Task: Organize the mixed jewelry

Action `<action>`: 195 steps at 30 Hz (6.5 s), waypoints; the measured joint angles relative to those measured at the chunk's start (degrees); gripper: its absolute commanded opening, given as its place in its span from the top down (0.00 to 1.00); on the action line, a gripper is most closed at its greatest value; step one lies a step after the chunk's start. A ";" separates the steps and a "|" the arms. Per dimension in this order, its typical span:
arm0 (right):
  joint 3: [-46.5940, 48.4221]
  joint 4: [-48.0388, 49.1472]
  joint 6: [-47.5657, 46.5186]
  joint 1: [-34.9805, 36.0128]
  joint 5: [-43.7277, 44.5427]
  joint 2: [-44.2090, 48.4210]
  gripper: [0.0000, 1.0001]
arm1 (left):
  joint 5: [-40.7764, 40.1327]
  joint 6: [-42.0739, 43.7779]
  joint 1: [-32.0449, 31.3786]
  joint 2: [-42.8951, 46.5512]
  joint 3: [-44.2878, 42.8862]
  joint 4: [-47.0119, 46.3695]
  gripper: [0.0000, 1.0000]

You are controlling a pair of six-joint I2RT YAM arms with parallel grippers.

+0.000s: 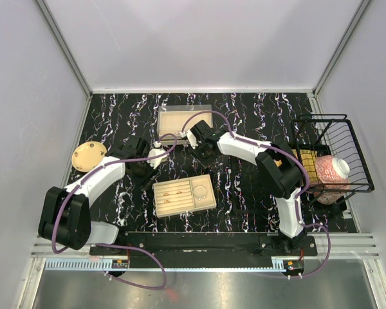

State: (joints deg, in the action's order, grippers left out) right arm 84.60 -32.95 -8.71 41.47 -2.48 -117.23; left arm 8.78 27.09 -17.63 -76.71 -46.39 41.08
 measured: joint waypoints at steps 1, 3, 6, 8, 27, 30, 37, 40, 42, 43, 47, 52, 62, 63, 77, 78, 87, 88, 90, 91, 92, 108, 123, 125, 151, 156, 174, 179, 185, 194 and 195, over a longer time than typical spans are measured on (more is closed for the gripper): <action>0.00 0.17 0.00 0.00 0.00 -0.02 0.66 | -0.02 0.00 0.00 -0.02 0.00 0.00 0.47; 0.00 0.35 0.00 0.00 0.00 -0.07 0.66 | -0.02 0.00 0.00 -0.07 0.00 0.00 0.47; 0.00 0.42 -0.02 0.00 0.00 -0.20 0.66 | 0.00 0.00 0.00 -0.07 0.00 0.00 0.47; -0.02 0.46 -0.02 0.00 0.00 -0.28 0.66 | 0.00 0.00 0.00 -0.07 0.00 0.00 0.47; -1.46 1.81 -0.50 0.00 0.07 -0.37 0.70 | 0.02 -0.20 0.00 -0.31 -0.13 0.00 0.47; -1.46 1.95 -0.48 0.00 0.09 -0.44 0.73 | 0.02 -0.20 0.00 -0.31 -0.13 0.00 0.47; -1.46 2.80 -0.48 0.00 0.11 -0.59 0.85 | 0.04 -0.20 0.00 -0.31 -0.13 0.00 0.47; -1.44 3.15 -0.52 0.02 0.09 -0.63 0.92 | 0.04 -0.17 0.00 -0.31 -0.13 0.00 0.47; -1.29 3.10 -0.68 0.02 0.09 -0.68 0.96 | 0.04 -0.17 0.00 -0.31 -0.13 0.00 0.48; -1.11 2.97 -0.79 0.02 0.13 -0.72 0.97 | 0.07 -0.17 0.00 -0.31 -0.13 -0.02 0.48; -0.26 0.98 -1.55 0.02 0.09 -0.85 1.00 | 0.83 -0.20 0.04 -0.31 -0.92 0.48 0.48; 2.67 -3.82 -2.54 0.00 -2.05 -0.81 1.00 | 3.65 -0.52 0.11 -0.31 -5.07 1.77 0.48; 12.20 -15.69 -8.68 -0.02 -15.93 5.92 1.00 | 19.87 -4.28 4.17 -0.55 -15.72 4.81 0.51; 13.90 -16.98 -9.40 -0.07 -18.10 6.99 1.00 | 23.21 -4.90 5.66 -0.81 -17.11 5.20 0.50; 75.71 -39.50 -7.21 -4.48 -48.43 -8.26 1.00 | 54.53 -8.57 12.35 -3.02 -33.92 2.49 0.42; 77.88 -39.76 -5.68 -5.22 -50.27 -9.53 1.00 | 56.24 -10.01 12.37 -3.02 -34.07 0.35 0.39; 66.86 -43.36 1.77 -7.10 -56.76 -8.63 1.00 | 62.36 -22.56 13.42 -1.90 -31.71 -19.69 0.29; 66.88 -43.32 2.34 -7.10 -57.35 -8.63 1.00 | 62.62 -22.53 13.57 -1.77 -31.52 -20.33 0.28; 66.99 -42.97 3.45 -7.08 -58.75 -8.48 1.00 | 63.28 -20.70 13.77 -1.68 -31.50 -20.68 0.28; 66.99 -42.73 3.98 -7.08 -59.21 -8.46 1.00 | 63.52 -19.32 13.79 -1.68 -31.50 -20.50 0.28; 66.99 -42.51 4.44 -7.06 -59.65 -8.46 1.00 | 63.87 -17.51 13.86 -1.66 -31.50 -19.98 0.27; 65.22 -36.72 11.30 -7.02 -61.59 -8.41 1.00 | 69.61 5.20 13.49 -1.01 -32.37 -9.66 0.24; 62.97 -34.38 12.72 -5.35 -61.26 -8.39 1.00 | 71.21 8.85 9.60 -0.59 -32.41 -9.05 0.48; 62.90 -34.34 12.74 -5.35 -61.02 -8.39 1.00 | 71.21 8.96 9.51 -0.57 -32.41 -9.03 0.51; 62.90 -34.27 12.92 -5.35 -60.98 -7.52 1.00 | 70.29 14.14 9.33 0.87 -30.84 -6.32 0.46; 62.90 -34.23 12.92 -5.35 -61.00 -7.21 1.00 | 70.34 14.69 9.33 0.85 -30.84 -6.19 0.52; 62.90 -34.14 12.98 -5.38 -61.05 -7.21 1.00 | 70.47 7.39 8.66 0.72 -30.82 -13.14 0.64; 62.93 -33.90 13.05 -5.49 -60.98 -7.21 1.00 | 70.71 6.21 8.44 0.72 -30.29 -14.10 0.65; 62.93 -33.90 13.07 -5.46 -61.00 -7.21 1.00 | 70.71 5.79 8.35 0.61 -29.86 -14.86 0.62; 62.93 -33.83 13.07 -5.53 -60.96 -7.21 1.00 | 70.73 5.60 8.31 0.52 -29.86 -15.17 0.67; 62.93 -33.79 13.07 -5.53 -60.94 -7.21 1.00 | 70.75 5.53 8.31 0.50 -29.86 -15.17 0.68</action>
State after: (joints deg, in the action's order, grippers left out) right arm 147.52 -66.74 4.36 35.94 -63.42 -124.44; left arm 79.53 32.62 -9.32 -76.20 -76.25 25.91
